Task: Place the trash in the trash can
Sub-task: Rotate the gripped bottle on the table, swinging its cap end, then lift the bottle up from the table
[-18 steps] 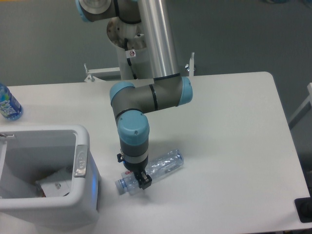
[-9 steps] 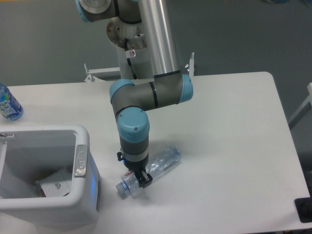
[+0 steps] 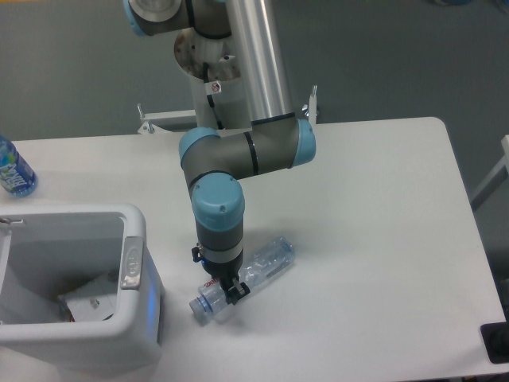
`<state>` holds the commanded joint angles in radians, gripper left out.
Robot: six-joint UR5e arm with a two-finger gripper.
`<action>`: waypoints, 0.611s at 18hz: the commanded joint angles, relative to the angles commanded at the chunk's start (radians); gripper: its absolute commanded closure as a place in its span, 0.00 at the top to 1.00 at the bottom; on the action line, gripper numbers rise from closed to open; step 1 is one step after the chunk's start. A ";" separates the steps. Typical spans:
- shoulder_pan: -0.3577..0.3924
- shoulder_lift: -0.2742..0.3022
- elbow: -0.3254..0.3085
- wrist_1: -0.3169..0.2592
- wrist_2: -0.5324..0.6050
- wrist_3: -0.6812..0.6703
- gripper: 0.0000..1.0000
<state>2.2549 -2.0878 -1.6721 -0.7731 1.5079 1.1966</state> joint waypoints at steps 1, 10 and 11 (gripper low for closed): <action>0.009 0.011 0.008 0.000 -0.003 -0.012 0.56; 0.139 0.175 0.129 0.066 -0.204 -0.339 0.56; 0.153 0.186 0.149 0.083 -0.237 -0.386 0.56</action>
<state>2.4082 -1.9022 -1.5234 -0.6905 1.2705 0.8104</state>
